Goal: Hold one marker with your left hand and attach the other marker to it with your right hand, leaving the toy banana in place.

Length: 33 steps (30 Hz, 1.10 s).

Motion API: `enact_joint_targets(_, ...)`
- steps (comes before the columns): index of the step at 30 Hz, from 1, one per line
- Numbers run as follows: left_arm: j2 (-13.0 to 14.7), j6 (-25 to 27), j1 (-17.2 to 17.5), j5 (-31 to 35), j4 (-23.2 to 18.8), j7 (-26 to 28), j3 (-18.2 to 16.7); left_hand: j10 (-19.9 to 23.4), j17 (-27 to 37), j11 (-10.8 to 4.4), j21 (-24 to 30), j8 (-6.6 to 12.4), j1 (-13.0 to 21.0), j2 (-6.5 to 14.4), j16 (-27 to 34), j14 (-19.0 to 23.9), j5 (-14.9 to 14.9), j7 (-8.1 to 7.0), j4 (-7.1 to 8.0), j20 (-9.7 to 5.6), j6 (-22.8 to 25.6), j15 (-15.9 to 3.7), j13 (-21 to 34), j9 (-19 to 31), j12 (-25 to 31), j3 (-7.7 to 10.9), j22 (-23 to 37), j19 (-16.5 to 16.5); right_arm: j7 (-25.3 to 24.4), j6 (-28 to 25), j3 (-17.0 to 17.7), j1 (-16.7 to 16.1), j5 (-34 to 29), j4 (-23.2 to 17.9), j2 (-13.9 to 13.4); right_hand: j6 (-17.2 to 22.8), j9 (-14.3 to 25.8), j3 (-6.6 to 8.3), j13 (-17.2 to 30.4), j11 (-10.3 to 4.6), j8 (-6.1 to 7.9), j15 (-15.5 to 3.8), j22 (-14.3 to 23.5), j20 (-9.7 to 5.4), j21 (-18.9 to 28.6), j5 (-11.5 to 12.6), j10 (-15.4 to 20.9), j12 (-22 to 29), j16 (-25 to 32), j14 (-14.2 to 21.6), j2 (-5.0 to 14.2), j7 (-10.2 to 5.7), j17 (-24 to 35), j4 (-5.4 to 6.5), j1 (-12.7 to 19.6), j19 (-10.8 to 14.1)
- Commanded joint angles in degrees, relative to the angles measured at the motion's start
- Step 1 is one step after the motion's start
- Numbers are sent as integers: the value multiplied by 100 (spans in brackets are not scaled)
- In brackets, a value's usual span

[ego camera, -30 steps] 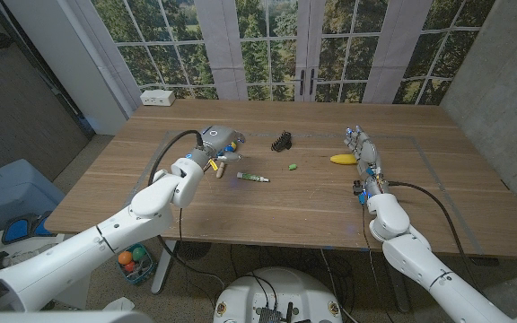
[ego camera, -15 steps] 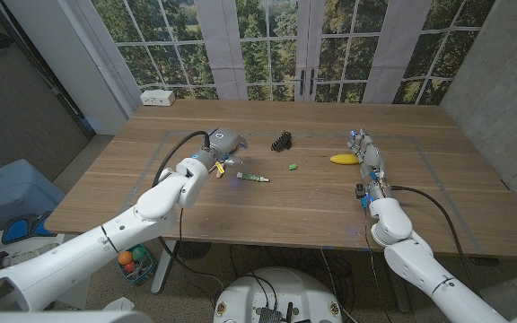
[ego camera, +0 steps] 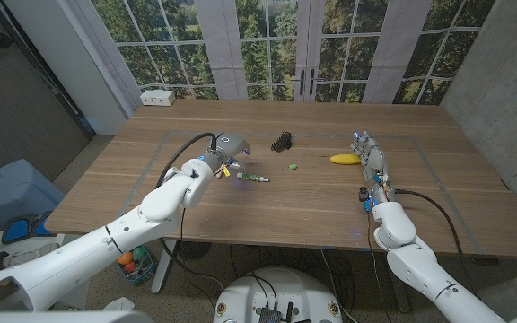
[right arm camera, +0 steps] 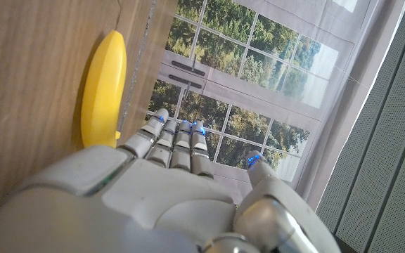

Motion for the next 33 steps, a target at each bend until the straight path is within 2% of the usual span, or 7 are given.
enact_joint_targets(1, -68, -200, 0, 120, 34, -284, 39, 95, 57, -13, 76, -35, 45, 57, 57, 188, 43, 12, 14, -179, 86, -896, 34, 30, 1, -29, 14, 132, 65, 70, 60, -95, 38, 4, -34, 53, 18, -24, 33, -5, 11, 17, 20, -30, 43, -14, 51, -4, 42, 58, 173, -3, 15, -2, 3, 46)
enact_joint_targets(11, -134, -333, 28, 77, 233, -114, 53, 139, 93, -13, 99, -46, 145, 70, 109, 304, 48, 29, -19, -204, 121, -902, 46, 31, -1, -51, 15, 186, 115, 104, 74, -102, 92, 44, -14, 60, 19, -32, 33, -6, 10, 7, 21, -28, 42, -13, 49, -8, 43, 62, 174, -4, 20, -10, -1, 48)
enact_joint_targets(18, -172, -388, -48, 92, 372, -130, 111, 156, 82, -12, 106, -56, 239, 74, 59, 228, 51, 18, -48, -201, 147, -898, 55, 34, -9, -53, 18, 192, 93, 97, 71, -90, 69, 58, 4, 62, 19, -36, 33, -6, 9, 14, 21, -24, 42, -13, 58, -6, 42, 59, 174, -3, 22, -14, -4, 49)
enact_joint_targets(28, -169, -614, -84, -43, 562, 235, 124, 350, 60, -14, 121, 26, 421, 251, 1, 180, 16, -60, -35, -204, 495, -901, 90, 41, 30, -42, 23, 195, 41, 66, 54, -54, 29, 87, 40, 74, 19, -41, 34, 5, 11, 19, 21, -22, 40, -12, 58, -8, 43, 65, 176, -7, 25, -20, -6, 49)
enact_joint_targets(33, -181, -645, -96, -43, 623, 298, 163, 426, 82, -17, 130, 29, 489, 323, 27, 221, -3, -32, -36, -205, 545, -904, 104, 44, 48, -38, 25, 200, 20, 39, 47, -46, 29, 88, 51, 81, 19, -43, 34, 3, 13, 23, 21, -21, 40, -12, 50, -11, 43, 63, 176, -17, 26, -23, -7, 48)
